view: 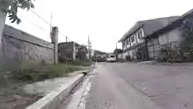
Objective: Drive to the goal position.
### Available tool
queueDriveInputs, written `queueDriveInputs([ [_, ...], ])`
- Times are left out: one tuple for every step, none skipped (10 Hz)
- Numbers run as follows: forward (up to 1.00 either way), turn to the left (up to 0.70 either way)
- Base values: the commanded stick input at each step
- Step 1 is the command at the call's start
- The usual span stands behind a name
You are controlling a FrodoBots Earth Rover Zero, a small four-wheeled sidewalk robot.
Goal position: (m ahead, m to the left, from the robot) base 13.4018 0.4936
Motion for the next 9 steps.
queueDriveInputs([
  [1.0,-0.39],
  [1.0,-0.16],
  [1.0,0.0],
  [1.0,0.0],
  [1.0,0.0],
  [1.0,0.0],
  [1.0,0.0],
  [1.0,0.0],
  [1.0,0.0],
])
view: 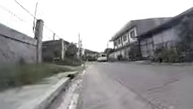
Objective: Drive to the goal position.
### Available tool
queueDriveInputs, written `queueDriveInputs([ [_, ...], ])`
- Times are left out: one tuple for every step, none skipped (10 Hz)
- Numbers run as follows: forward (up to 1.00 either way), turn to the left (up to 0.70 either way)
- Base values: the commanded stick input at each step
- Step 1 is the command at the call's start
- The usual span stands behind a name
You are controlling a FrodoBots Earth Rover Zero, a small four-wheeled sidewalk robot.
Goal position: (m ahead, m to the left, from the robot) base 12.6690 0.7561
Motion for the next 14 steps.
queueDriveInputs([
  [1.0,0.0],
  [1.0,0.0],
  [1.0,0.0],
  [1.0,0.0],
  [1.0,0.0],
  [1.0,0.0],
  [1.0,0.0],
  [1.0,0.0],
  [1.0,0.0],
  [1.0,0.0],
  [1.0,-0.1],
  [1.0,-0.4],
  [1.0,-0.4],
  [1.0,-0.4],
])
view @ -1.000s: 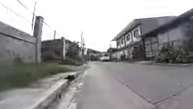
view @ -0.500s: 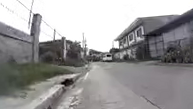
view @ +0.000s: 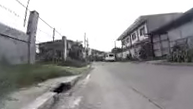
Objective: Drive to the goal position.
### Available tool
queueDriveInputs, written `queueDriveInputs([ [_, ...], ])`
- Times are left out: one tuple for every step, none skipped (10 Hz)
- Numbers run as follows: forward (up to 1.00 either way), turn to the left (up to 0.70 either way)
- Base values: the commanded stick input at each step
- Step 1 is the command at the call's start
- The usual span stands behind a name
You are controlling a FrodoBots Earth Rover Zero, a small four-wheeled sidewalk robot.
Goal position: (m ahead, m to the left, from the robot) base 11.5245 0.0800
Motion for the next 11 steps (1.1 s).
queueDriveInputs([
  [1.0,-0.1],
  [1.0,0.0],
  [1.0,0.0],
  [1.0,0.0],
  [1.0,0.0],
  [1.0,0.0],
  [1.0,0.0],
  [1.0,0.0],
  [1.0,0.0],
  [1.0,0.0],
  [1.0,0.0],
])
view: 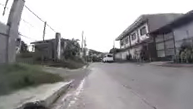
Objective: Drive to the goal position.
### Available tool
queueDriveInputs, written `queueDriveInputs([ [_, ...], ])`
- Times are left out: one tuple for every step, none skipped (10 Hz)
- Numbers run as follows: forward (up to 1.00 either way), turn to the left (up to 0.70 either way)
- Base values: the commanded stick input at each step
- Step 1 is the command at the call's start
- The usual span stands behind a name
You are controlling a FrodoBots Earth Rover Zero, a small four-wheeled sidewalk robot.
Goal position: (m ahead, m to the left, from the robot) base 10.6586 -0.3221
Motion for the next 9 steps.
queueDriveInputs([
  [1.0,0.0],
  [1.0,0.0],
  [1.0,0.0],
  [1.0,0.0],
  [1.0,0.0],
  [1.0,0.0],
  [1.0,0.0],
  [1.0,0.0],
  [1.0,-0.01],
])
